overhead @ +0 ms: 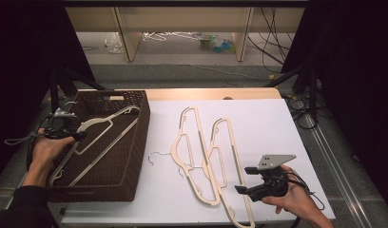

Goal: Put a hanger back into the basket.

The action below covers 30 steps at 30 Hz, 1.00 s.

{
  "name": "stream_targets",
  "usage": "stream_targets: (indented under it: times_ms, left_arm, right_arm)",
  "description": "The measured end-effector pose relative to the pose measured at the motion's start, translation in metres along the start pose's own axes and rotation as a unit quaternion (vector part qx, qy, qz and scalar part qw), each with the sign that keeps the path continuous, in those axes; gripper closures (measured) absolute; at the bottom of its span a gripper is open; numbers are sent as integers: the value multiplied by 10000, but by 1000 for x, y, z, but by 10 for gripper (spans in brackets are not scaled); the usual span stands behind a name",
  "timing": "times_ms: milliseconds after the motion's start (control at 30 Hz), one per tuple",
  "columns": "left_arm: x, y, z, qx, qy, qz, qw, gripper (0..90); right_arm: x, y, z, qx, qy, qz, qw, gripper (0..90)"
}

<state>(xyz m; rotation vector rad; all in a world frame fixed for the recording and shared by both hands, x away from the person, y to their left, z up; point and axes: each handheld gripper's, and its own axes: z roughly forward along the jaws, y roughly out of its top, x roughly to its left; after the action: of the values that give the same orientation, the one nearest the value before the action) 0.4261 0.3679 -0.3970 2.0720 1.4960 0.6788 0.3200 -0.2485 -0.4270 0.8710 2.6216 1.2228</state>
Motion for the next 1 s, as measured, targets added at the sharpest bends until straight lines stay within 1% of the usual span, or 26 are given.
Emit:
stream_targets:
  times_ms: [33,67,100,167,200,233,267,333,367,400,433,467,500,533,567,600,633,700,767,800,833,867,900,933,967,1000]
  left_arm:
    - [0,0,-2,-15,26,-30,10000,633]
    - [0,0,-4,-52,74,-121,9999,590]
    - [-1,0,-7,-106,50,-293,9995,550]
    - [-2,0,-13,-317,-9,-500,9982,531]
    - [-4,0,-16,-366,-5,-551,9978,531]
    - [-7,1,-20,-443,-72,-603,9972,512]
    - [-11,2,-23,-536,-163,-642,9964,487]
    - [-21,3,-31,-680,-231,-571,9958,456]
    - [-27,4,-36,-734,-298,-495,9956,433]
    - [-33,5,-40,-730,-376,-334,9961,419]
    - [-42,6,-45,-863,-494,-323,9945,403]
    - [-47,6,-47,-912,-561,-270,9939,383]
    - [-56,7,-49,-1071,-642,-318,9917,370]
    - [-62,7,-51,-1156,-728,-270,9903,361]
    - [-69,8,-52,-1238,-831,-246,9885,354]
    - [-76,9,-53,-1331,-975,-283,9859,342]
    - [-84,10,-55,-1450,-1084,-290,9830,334]
    - [-93,10,-57,-1591,-1168,-224,9801,321]
    - [-102,10,-60,-1686,-1248,-153,9776,296]
    - [-107,10,-61,-1718,-1300,-158,9764,296]
    - [-113,10,-64,-1789,-1361,-92,9744,281]
    - [-118,10,-65,-1855,-1418,-87,9723,252]
    - [-123,10,-67,-1898,-1481,-2,9706,235]
    - [-129,9,-68,-1933,-1544,42,9689,231]
    - [-135,8,-69,-1954,-1592,47,9677,229]
    - [-141,7,-71,-1965,-1617,92,9670,223]
  right_arm:
    - [0,0,0,-7,6,-3,10000,239]
    - [0,0,0,10,19,-3,10000,239]
    - [0,0,0,10,15,0,10000,239]
    - [-1,0,1,-23,-19,70,10000,239]
    - [-1,0,1,-23,-19,70,10000,239]
    - [0,0,1,-12,-17,108,9999,239]
    - [0,0,1,-10,-43,97,9999,239]
    - [0,0,2,-24,-37,68,10000,239]
    - [0,-1,3,-22,-24,73,10000,239]
    - [1,-1,3,-24,-23,112,9999,239]
    - [1,-1,4,-45,-59,86,9999,239]
    - [0,-1,5,-42,-53,74,10000,239]
    - [0,-1,5,-45,-48,105,9999,239]
    - [0,-1,5,-48,-60,143,9999,238]
    - [0,-2,5,-64,-80,124,9999,238]
    - [0,-2,5,-86,-116,125,9998,238]
    - [0,-2,4,-107,-124,177,9997,239]
    - [-1,-1,4,-154,-152,209,9995,239]
    - [-1,-1,3,-228,-201,277,9992,237]
    - [-1,-1,3,-228,-201,277,9992,237]
    - [-2,-1,3,-250,-195,252,9992,238]
    - [-2,-1,2,-270,-220,309,9989,238]
    - [-2,-1,2,-296,-231,308,9988,237]
    - [-2,-1,2,-293,-233,346,9987,237]
    - [-2,-2,2,-309,-214,342,9987,237]
    - [-2,-2,3,-325,-254,348,9985,237]
